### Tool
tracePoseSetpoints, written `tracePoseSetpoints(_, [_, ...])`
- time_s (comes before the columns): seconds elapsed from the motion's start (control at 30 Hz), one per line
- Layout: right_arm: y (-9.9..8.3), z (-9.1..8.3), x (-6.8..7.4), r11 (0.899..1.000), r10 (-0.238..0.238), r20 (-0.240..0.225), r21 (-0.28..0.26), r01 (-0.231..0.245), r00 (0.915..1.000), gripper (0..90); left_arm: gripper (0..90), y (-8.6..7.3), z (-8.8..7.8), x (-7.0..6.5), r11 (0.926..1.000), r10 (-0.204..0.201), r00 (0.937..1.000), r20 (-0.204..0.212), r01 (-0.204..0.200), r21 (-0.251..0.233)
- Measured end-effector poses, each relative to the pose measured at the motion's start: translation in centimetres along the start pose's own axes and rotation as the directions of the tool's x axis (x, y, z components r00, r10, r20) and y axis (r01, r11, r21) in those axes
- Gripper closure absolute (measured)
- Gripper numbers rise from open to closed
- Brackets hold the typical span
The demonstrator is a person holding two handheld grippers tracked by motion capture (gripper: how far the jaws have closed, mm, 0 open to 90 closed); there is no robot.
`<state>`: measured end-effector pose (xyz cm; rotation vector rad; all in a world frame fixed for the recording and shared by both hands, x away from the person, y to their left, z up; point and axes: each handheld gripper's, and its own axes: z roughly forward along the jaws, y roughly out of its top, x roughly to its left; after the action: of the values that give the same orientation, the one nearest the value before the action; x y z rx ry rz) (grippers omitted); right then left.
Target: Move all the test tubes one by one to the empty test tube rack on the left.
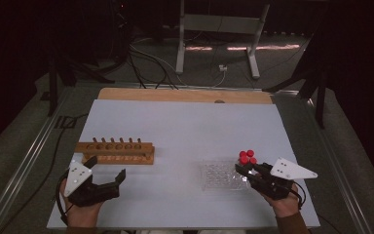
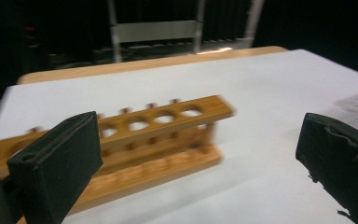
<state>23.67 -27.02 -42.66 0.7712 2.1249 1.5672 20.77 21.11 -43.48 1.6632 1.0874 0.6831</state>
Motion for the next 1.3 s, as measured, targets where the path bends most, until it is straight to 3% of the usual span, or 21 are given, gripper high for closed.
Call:
tracePoseSetpoints(0.03, [0.2, 0.3, 0.1, 1.0, -0.003, -0.007, -0.002, 0.003, 1.0, 75.1, 0.9, 0.0, 0.0, 0.0, 1.0, 0.0, 1.0, 0.0, 0.0, 0.0])
tracePoseSetpoints(0.1, [0.5, 0.9, 0.3, 1.0, -0.005, -0.022, 0.004, 0.005, 0.9997, 75.1, 1.0, 1.0, 0.5, -1.0, 0.9999, 0.01, 0.998, 0.062, -0.011, 0.004])
tracePoseSetpoints(0.23, [1.0, 2.3, 0.8, 1.0, -0.011, -0.046, 0.022, 0.012, 0.9989, 75.1, 1.0, 2.3, 1.5, -2.5, 0.9994, 0.029, 0.9911, 0.13, -0.031, 0.014])
tracePoseSetpoints(0.27, [1.1, 2.6, 0.9, 0.999, -0.01, -0.049, 0.03, 0.011, 0.9988, 75.1, 1.2, 2.3, 1.5, -2.5, 0.9994, 0.029, 0.9911, 0.13, -0.031, 0.014])
tracePoseSetpoints(0.47, [1.4, 4.1, 1.5, 0.997, -0.007, -0.067, 0.075, 0.012, 0.9977, 75.1, 1.2, 4.5, 3.8, -5.4, 0.9964, 0.066, 0.9666, 0.248, -0.077, 0.035])
tracePoseSetpoints(0.5, [1.4, 4.3, 1.6, 0.997, -0.003, -0.073, 0.077, 0.009, 0.9973, 75.1, 1.2, 4.5, 3.8, -5.4, 0.9964, 0.066, 0.9666, 0.248, -0.077, 0.035])
tracePoseSetpoints(0.53, [1.5, 4.4, 1.7, 0.997, -0.003, -0.077, 0.079, 0.009, 0.997, 75.1, 1.2, 5.1, 4.4, -6.3, 0.9953, 0.079, 0.9569, 0.279, -0.091, 0.032])
tracePoseSetpoints(0.57, [1.5, 4.6, 1.8, 0.997, 0.002, -0.079, 0.081, 0.004, 0.9968, 75.1, 1.2, 5.4, 4.7, -6.8, 0.9945, 0.087, 0.9512, 0.296, -0.1, 0.03])
tracePoseSetpoints(0.6, [1.6, 4.7, 1.8, 0.997, 0.006, -0.084, 0.082, 0.001, 0.9965, 75.1, 1.2, 5.4, 4.7, -6.8, 0.9945, 0.087, 0.9512, 0.296, -0.1, 0.03])
tracePoseSetpoints(0.73, [1.9, 5.0, 2.1, 0.996, 0.014, -0.092, 0.084, -0.006, 0.9957, 75.1, 1.2, 6.4, 6.1, -8.8, 0.9924, 0.099, 0.9262, 0.364, -0.119, 0.031])
tracePoseSetpoints(0.77, [2.0, 5.0, 2.2, 0.996, 0.018, -0.097, 0.083, -0.01, 0.9951, 75.1, 1.2, 6.6, 6.4, -9.3, 0.9918, 0.104, 0.9193, 0.38, -0.124, 0.029])
tracePoseSetpoints(0.8, [2.3, 5.1, 2.5, 0.996, 0.024, -0.107, 0.083, -0.015, 0.9939, 75.1, 1.2, 7.0, 7.0, -10.5, 0.9898, 0.12, 0.9049, 0.408, -0.141, 0.022])
tracePoseSetpoints(0.83, [2.3, 5.1, 2.5, 0.996, 0.024, -0.107, 0.083, -0.015, 0.9939, 75.1, 1.2, 7.0, 7.0, -10.5, 0.9898, 0.12, 0.9049, 0.408, -0.141, 0.022])
tracePoseSetpoints(0.87, [2.5, 5.2, 2.8, 0.996, 0.025, -0.119, 0.083, -0.015, 0.9926, 75.1, 1.3, 7.4, 7.5, -11.6, 0.9859, 0.139, 0.891, 0.432, -0.165, 0.025])
tracePoseSetpoints(0.9, [2.6, 5.3, 3.0, 0.997, 0.025, -0.124, 0.082, -0.014, 0.992, 75.1, 2.6, 7.5, 7.7, -12.2, 0.9844, 0.147, 0.8835, 0.445, -0.175, 0.022])
tracePoseSetpoints(1.07, [2.7, 5.8, 3.6, 0.996, 0.019, -0.138, 0.092, -0.006, 0.9903, 75.0, 12.0, 7.9, 8.5, -13.6, 0.9841, 0.147, 0.8664, 0.477, -0.177, 0.018])
tracePoseSetpoints(1.13, [2.7, 6.0, 3.9, 0.995, 0.019, -0.143, 0.098, -0.005, 0.9896, 75.1, 25.4, 8.1, 8.9, -13.8, 0.9855, 0.137, 0.853, 0.503, -0.169, 0.017])
tracePoseSetpoints(1.17, [2.7, 6.1, 4.0, 0.995, 0.018, -0.143, 0.1, -0.003, 0.9895, 75.0, 29.5, 8.1, 8.9, -13.8, 0.9855, 0.137, 0.853, 0.503, -0.169, 0.017])
tracePoseSetpoints(1.2, [2.7, 6.1, 4.0, 0.995, 0.015, -0.146, 0.101, 0.0, 0.9891, 75.0, 35.7, 8.0, 9.1, -14.0, 0.9833, 0.14, 0.8433, 0.519, -0.18, 0.027])
tracePoseSetpoints(1.27, [2.6, 6.2, 4.1, 0.995, 0.017, -0.149, 0.102, -0.002, 0.9887, 75.0, 44.2, 8.0, 9.3, -14.1, 0.982, 0.14, 0.8417, 0.522, -0.185, 0.036])
tracePoseSetpoints(1.3, [2.6, 6.2, 4.2, 0.995, 0.017, -0.151, 0.103, -0.002, 0.9884, 75.0, 47.9, 7.9, 9.6, -14.4, 0.9788, 0.141, 0.8327, 0.536, -0.198, 0.052])
